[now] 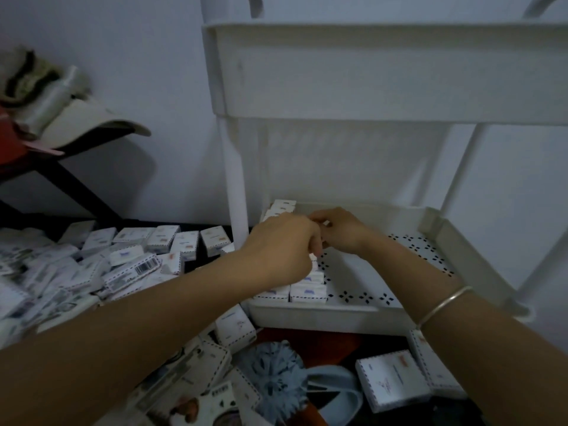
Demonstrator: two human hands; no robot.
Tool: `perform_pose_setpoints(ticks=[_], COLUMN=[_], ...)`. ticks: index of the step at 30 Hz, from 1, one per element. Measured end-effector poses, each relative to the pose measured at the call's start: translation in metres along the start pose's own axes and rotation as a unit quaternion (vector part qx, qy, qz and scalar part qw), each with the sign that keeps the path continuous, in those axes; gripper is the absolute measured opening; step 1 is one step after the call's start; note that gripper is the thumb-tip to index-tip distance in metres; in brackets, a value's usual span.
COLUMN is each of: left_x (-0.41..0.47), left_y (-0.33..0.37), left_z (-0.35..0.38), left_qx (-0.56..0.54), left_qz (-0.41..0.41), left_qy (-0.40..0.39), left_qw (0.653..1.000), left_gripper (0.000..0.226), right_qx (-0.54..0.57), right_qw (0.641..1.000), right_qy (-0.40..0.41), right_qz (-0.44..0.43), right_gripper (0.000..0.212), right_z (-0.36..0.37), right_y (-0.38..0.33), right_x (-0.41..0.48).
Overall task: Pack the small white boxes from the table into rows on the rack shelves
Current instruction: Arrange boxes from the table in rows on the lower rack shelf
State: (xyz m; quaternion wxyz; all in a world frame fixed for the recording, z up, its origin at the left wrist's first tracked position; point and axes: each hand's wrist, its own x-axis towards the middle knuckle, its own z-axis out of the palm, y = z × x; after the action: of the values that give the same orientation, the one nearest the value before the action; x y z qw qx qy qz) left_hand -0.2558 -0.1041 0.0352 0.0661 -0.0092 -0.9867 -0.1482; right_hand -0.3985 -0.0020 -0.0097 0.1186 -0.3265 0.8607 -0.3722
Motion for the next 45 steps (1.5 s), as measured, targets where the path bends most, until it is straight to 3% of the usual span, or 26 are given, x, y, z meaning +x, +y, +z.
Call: perform_pose_setpoints(ticks=[6, 10, 15, 19, 23, 26, 30, 34, 36, 40, 45], left_x=[-0.019, -0.029, -0.034, -0.032, -0.033, -0.036, -0.047, -0.061, -0.067, -0.077, -0.084], left_y=[0.008, 0.036, 0.067, 0.075, 0.075, 0.074, 0.071, 0.060, 0.053, 0.040, 0.030], left_z=[0.006, 0.012, 0.044, 0.070, 0.078, 0.077, 0.071, 0.063, 0.058, 0.043, 0.032], left_qx=[-0.047, -0.048, -0.091, 0.030, 0.073, 0.046, 0.009, -0.051, -0.107, -0.206, -0.300], left_qz=[0.007, 0.080, 0.150, 0.182, 0.143, 0.118, 0.111, 0.078, 0.047, -0.005, -0.027], left_qy=[-0.039, 0.074, -0.110, -0.122, -0.170, -0.190, -0.158, -0.137, -0.139, -0.152, -0.141], left_qw=[0.998, 0.993, 0.978, 0.975, 0.972, 0.974, 0.981, 0.986, 0.983, 0.967, 0.943], left_gripper=[0.032, 0.026, 0.020, 0.023, 0.044, 0.046, 0.048, 0.043, 0.039, 0.039, 0.038], right_qx=[0.035, -0.016, -0.045, -0.069, -0.118, -0.222, -0.395, -0.497, -0.496, -0.427, -0.349], right_qw=[0.999, 0.997, 0.992, 0.988, 0.986, 0.972, 0.918, 0.868, 0.868, 0.903, 0.935], right_qy=[0.024, 0.078, 0.114, 0.140, 0.116, 0.061, 0.043, 0.003, -0.007, -0.042, -0.059], right_qz=[0.030, -0.006, -0.016, 0.001, 0.021, 0.037, 0.012, 0.011, 0.014, 0.016, 0.034], right_gripper=[0.041, 0.041, 0.035, 0.025, 0.021, 0.019, 0.023, 0.044, 0.050, 0.060, 0.057], right_z=[-0.002, -0.014, -0.042, -0.064, -0.076, -0.074, -0.056, -0.035, -0.031, -0.026, -0.017], right_y=[0.004, 0.004, 0.010, 0.017, 0.022, 0.022, 0.027, 0.036, 0.037, 0.029, 0.018], right_x=[-0.012, -0.033, -0.081, -0.130, -0.173, -0.198, -0.219, -0.224, -0.222, -0.216, -0.213])
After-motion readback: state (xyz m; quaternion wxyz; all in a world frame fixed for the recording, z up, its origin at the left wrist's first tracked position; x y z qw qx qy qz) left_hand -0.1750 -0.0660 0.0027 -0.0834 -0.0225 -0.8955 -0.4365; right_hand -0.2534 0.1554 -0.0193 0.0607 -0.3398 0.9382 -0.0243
